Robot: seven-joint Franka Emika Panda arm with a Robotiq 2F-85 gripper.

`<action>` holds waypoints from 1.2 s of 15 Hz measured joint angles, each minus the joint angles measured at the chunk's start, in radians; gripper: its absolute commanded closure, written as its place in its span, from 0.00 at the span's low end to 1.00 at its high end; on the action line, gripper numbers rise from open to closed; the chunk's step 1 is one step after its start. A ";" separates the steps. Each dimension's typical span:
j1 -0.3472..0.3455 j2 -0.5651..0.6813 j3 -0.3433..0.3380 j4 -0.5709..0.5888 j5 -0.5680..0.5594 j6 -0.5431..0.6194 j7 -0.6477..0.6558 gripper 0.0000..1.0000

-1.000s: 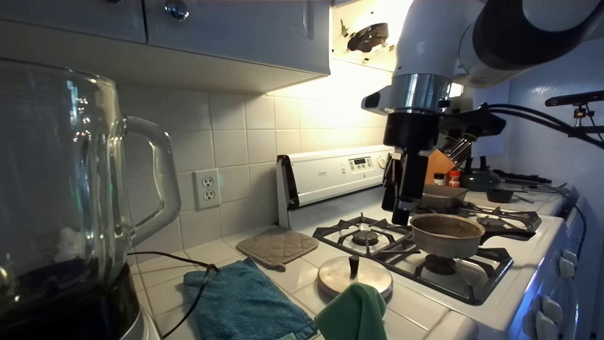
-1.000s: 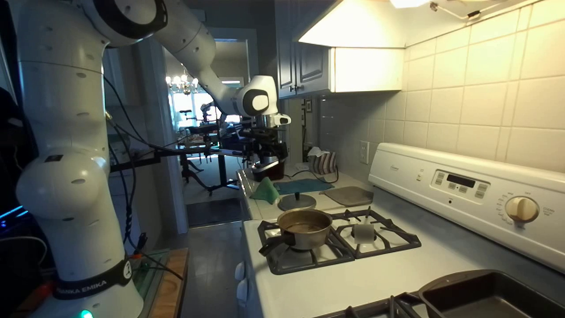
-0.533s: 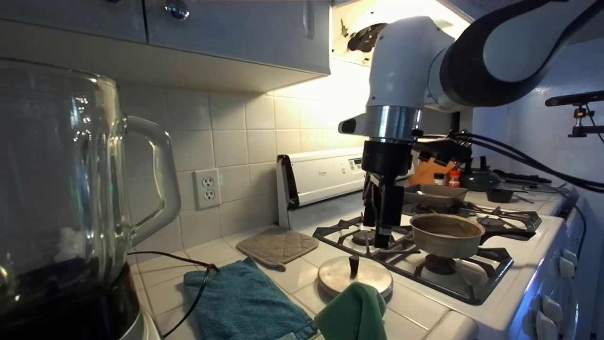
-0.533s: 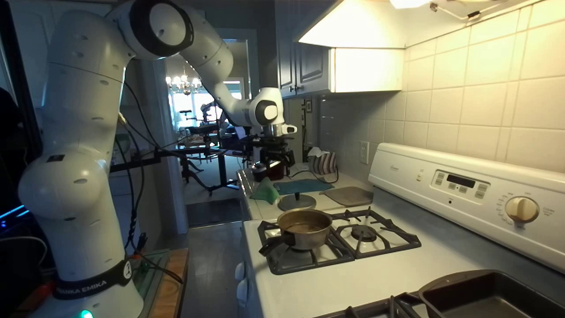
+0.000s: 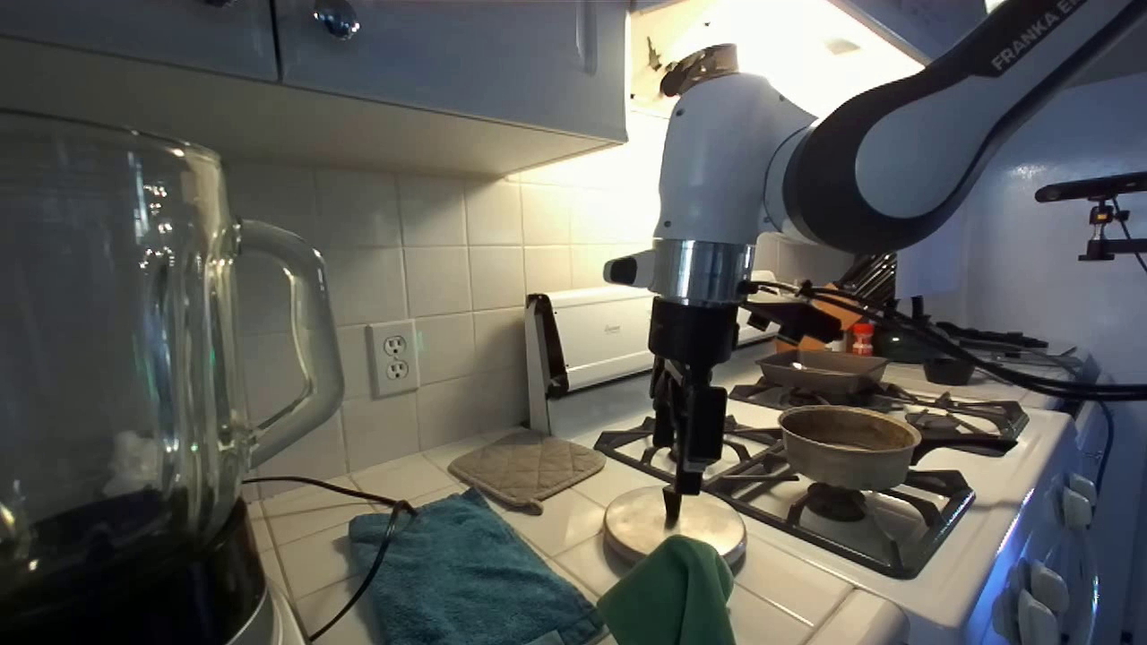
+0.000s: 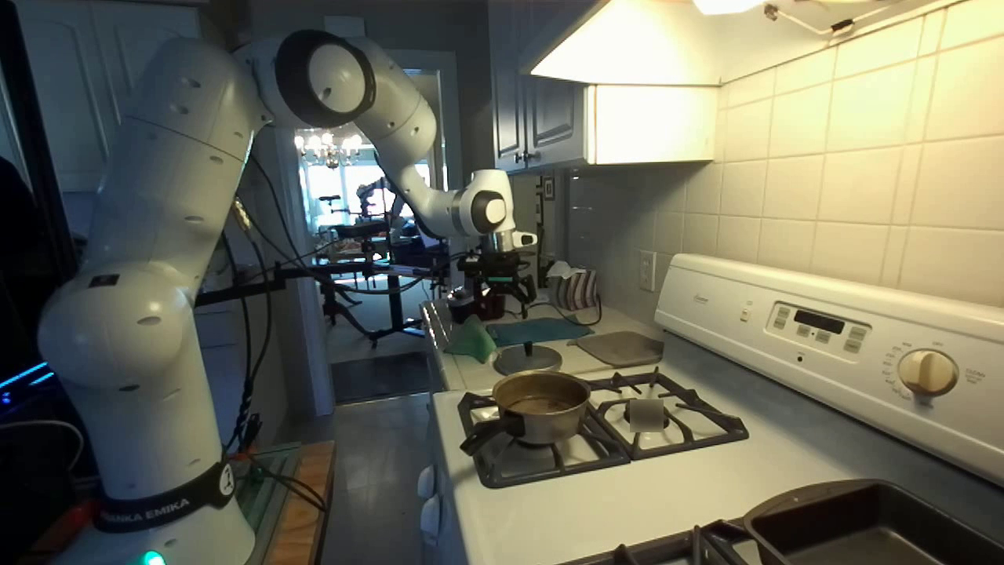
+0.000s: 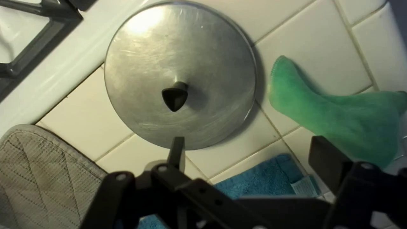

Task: Put the silver lid on the silver pot then use the green towel to move the pot to the right and place the towel back on the counter.

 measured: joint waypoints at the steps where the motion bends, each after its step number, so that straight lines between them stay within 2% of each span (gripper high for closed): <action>1: 0.001 0.013 -0.003 0.013 -0.004 -0.004 -0.006 0.00; 12: 0.006 0.130 -0.054 0.152 -0.013 -0.090 -0.079 0.00; 18: 0.007 0.174 -0.062 0.185 -0.014 -0.112 -0.082 0.00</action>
